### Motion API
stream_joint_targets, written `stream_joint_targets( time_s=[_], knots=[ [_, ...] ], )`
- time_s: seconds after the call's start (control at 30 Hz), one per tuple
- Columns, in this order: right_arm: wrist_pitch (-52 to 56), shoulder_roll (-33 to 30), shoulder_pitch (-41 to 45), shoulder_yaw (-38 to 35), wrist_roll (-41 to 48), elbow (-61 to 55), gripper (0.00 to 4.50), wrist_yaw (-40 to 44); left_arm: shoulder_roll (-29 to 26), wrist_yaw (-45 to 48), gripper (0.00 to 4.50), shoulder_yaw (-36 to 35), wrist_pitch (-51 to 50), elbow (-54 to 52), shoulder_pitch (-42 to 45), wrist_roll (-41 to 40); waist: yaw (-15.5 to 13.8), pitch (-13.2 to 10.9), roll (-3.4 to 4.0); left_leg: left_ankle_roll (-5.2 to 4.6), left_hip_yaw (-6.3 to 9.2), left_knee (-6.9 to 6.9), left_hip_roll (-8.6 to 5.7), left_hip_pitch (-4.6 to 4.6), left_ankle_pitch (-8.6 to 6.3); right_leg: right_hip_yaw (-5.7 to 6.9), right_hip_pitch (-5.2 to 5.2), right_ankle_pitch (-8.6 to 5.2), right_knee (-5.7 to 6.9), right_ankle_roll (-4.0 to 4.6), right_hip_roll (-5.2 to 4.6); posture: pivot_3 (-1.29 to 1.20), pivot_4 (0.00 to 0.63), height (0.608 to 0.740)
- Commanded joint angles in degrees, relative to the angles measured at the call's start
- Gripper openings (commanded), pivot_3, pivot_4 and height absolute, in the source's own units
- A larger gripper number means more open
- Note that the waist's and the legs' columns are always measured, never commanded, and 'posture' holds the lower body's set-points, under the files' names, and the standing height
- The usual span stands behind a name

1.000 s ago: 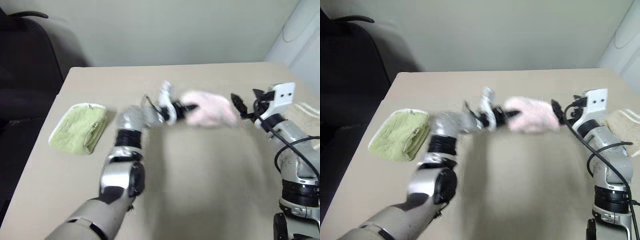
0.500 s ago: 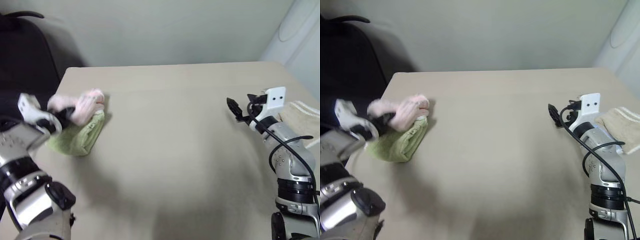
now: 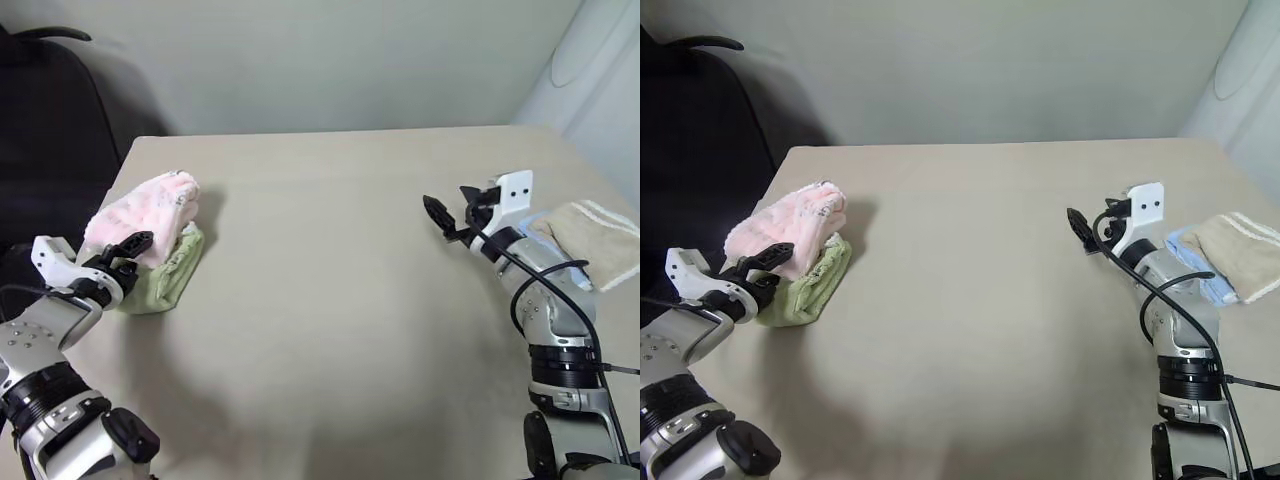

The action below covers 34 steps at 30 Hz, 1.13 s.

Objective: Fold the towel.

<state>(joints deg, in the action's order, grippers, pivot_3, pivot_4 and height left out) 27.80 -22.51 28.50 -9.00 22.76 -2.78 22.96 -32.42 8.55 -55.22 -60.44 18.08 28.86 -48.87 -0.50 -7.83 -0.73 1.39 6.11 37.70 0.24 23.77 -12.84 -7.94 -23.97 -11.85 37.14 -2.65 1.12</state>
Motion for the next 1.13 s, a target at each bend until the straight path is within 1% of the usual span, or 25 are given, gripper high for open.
stream_joint_targets(
  time_s=[0.03, 0.1, 0.27, 0.3, 0.4, 0.43, 0.5, 0.53, 0.63, 0.7, 0.77, 0.8, 0.83, 0.87, 0.9, 0.93, 1.07, 1.13],
  knots=[
    [-1.1, 0.6, -0.4, 0.0, -0.1, -2.6, 4.50, -0.1, -1.7, 2.3, 4.46, -4.2, 5.0, -3.0, -0.2, -4.0, 0.0, 0.0, -0.01, 0.02, 0.00, 0.01, 0.06, 0.02, 0.01, 0.01, -0.03, 0.01, 0.00, -0.02, 0.06, 0.00, 0.150, 0.735],
    [-1.3, 0.7, -0.4, -0.1, -0.1, -2.5, 4.50, 0.0, -2.7, 2.8, 4.46, -5.5, 5.5, -3.1, -1.2, -5.5, 0.1, 0.0, 0.00, 0.05, -0.02, 0.00, 0.13, 0.06, 0.03, 0.01, -0.09, 0.04, 0.00, -0.07, 0.12, 0.00, 0.150, 0.735],
    [-1.6, 0.8, 0.3, -0.3, -0.2, -1.7, 4.50, 0.1, -7.2, 5.5, 4.46, -6.6, 7.4, -2.3, -6.4, -5.7, 0.3, 0.0, 0.00, 0.07, -0.06, -0.01, 0.28, 0.11, 0.01, -0.01, -0.17, 0.02, -0.02, -0.01, 0.25, 0.00, 0.150, 0.735],
    [-1.7, 0.9, 0.4, -0.3, -0.2, -1.5, 4.50, 0.2, -7.9, 6.1, 4.46, -7.1, 8.0, -2.2, -6.9, -6.2, 0.4, 0.0, 0.00, 0.10, -0.07, -0.01, 0.33, 0.12, -0.01, -0.01, -0.19, -0.07, -0.02, 0.21, 0.29, 0.00, 0.150, 0.735],
    [-2.1, 1.2, 1.0, 0.2, -0.4, -0.6, 4.50, 0.2, -10.2, 7.7, 4.46, -7.4, 10.3, -1.6, -7.2, -6.4, 0.3, 0.0, -0.02, 0.19, 0.02, -0.01, 0.52, 0.15, -0.13, -0.02, -0.20, 0.00, -0.02, 0.44, 0.45, 0.00, 0.150, 0.735],
    [-2.3, 1.4, 1.3, 0.3, -0.5, 0.0, 4.50, 0.3, -11.0, 8.8, 4.46, -5.7, 10.5, -3.2, -6.9, -6.1, 0.3, 0.0, -0.02, 0.20, 0.07, -0.02, 0.55, 0.15, -0.14, -0.03, -0.23, 0.01, -0.02, 0.49, 0.45, 0.00, 0.150, 0.735],
    [-2.9, 1.7, 2.4, 0.7, -0.7, 1.4, 4.50, 0.7, -11.8, 11.6, 4.46, 1.4, 10.4, -10.2, -5.3, -6.0, 0.1, 0.0, -0.06, 0.23, 0.24, -0.01, 0.60, 0.14, -0.13, -0.01, -0.41, 0.04, -0.02, 0.62, 0.50, 0.00, 0.150, 0.735],
    [-3.1, 1.8, 2.9, 0.8, -0.8, 2.0, 4.50, 0.8, -11.7, 12.9, 4.46, 6.3, 10.6, -14.5, -4.4, -5.2, -0.2, 0.0, -0.07, 0.25, 0.35, -0.01, 0.58, 0.15, -0.12, 0.04, -0.42, 0.06, -0.03, 0.66, 0.50, 0.00, 0.150, 0.735],
    [-3.7, 1.5, 3.4, 0.7, -0.8, 3.3, 4.50, 1.6, -9.8, 16.6, 4.46, 26.9, 11.7, -26.0, 0.1, 0.3, -1.8, 0.0, -0.07, 0.30, 0.80, 0.22, 0.42, 0.28, -0.09, 0.23, -0.33, 0.10, -0.09, 0.73, 0.49, 0.00, 0.150, 0.735],
    [-4.3, 1.0, 2.9, 1.0, -1.4, 4.0, 4.50, 2.2, -7.2, 18.4, 4.46, 39.1, 14.4, -29.1, 2.9, 5.9, -1.9, 0.0, 0.00, 0.30, 0.90, 0.30, 0.25, 0.29, -0.10, 0.24, -0.30, 0.14, -0.10, 0.80, 0.37, 0.00, 0.150, 0.735],
    [-5.1, 0.4, 1.3, 1.1, -2.2, 3.5, 4.50, 2.2, -2.6, 20.6, 4.46, 52.9, 18.4, -28.5, 5.8, 13.7, -1.8, 0.1, 0.08, 0.27, 0.93, 0.31, 0.02, 0.28, -0.12, 0.15, -0.24, 0.15, -0.14, 0.75, 0.17, 0.00, 0.150, 0.735],
    [-5.4, 0.2, 0.7, 1.0, -2.5, 3.2, 4.50, 1.9, -1.1, 21.9, 4.46, 57.9, 20.6, -27.3, 6.5, 17.2, -1.5, 0.1, 0.07, 0.23, 0.94, 0.31, -0.06, 0.27, -0.14, 0.20, -0.23, 0.14, -0.15, 0.70, 0.08, 0.00, 0.150, 0.735],
    [-5.5, 0.3, 0.3, 0.9, -2.8, 3.0, 4.50, 1.6, -0.4, 23.0, 4.46, 60.5, 22.3, -26.2, 6.8, 19.6, -1.3, 0.1, 0.07, 0.21, 0.91, 0.32, -0.08, 0.37, -0.16, 0.17, -0.10, 0.21, -0.13, 0.55, 0.01, 0.00, 0.150, 0.735],
    [-5.7, 0.4, -0.1, 0.7, -2.9, 2.7, 4.50, 1.3, 0.4, 24.1, 4.46, 62.5, 24.6, -24.4, 7.0, 21.8, -0.7, 0.1, 0.07, 0.19, 0.92, 0.35, -0.08, 0.56, -0.17, 0.16, -0.18, 0.36, -0.13, 0.25, -0.01, 0.00, 0.150, 0.735],
    [-5.9, 0.4, -0.6, 0.3, -2.9, 2.5, 4.50, 1.1, 1.4, 24.8, 4.46, 63.7, 25.8, -22.6, 7.3, 23.0, 0.0, 0.1, 0.05, 0.20, 0.92, 0.35, -0.05, 0.74, -0.16, 0.19, -0.43, 0.60, -0.14, -0.16, 0.03, 0.00, 0.150, 0.735],
    [-6.0, 0.6, -1.0, 0.1, -3.0, 2.3, 4.50, 0.8, 2.4, 25.4, 4.46, 64.1, 26.3, -20.7, 7.7, 23.6, 0.5, 0.1, 0.05, 0.27, 0.93, 0.37, 0.01, 0.90, -0.11, 0.19, -0.63, 0.66, -0.12, -0.27, 0.10, 0.00, 0.150, 0.735],
    [-7.0, 1.0, -3.4, -0.1, -4.0, 1.7, 4.50, 0.1, 5.5, 26.0, 4.46, 64.9, 28.9, -13.5, 8.9, 27.2, 1.0, 0.1, 0.08, 0.36, 0.95, 0.22, 0.47, 0.94, 0.05, 0.19, -0.73, 0.68, -0.16, -0.27, 0.46, 0.00, 0.150, 0.735],
    [-7.2, 1.6, -4.5, 0.0, -4.2, 1.1, 4.50, -0.2, 6.2, 25.4, 4.46, 63.5, 28.6, -12.2, 8.4, 27.6, 1.0, 0.1, 0.09, 0.32, 0.97, 0.19, 0.53, 0.89, 0.04, 0.17, -0.71, 0.68, -0.15, -0.25, 0.50, 0.00, 0.150, 0.735]
  ],
)
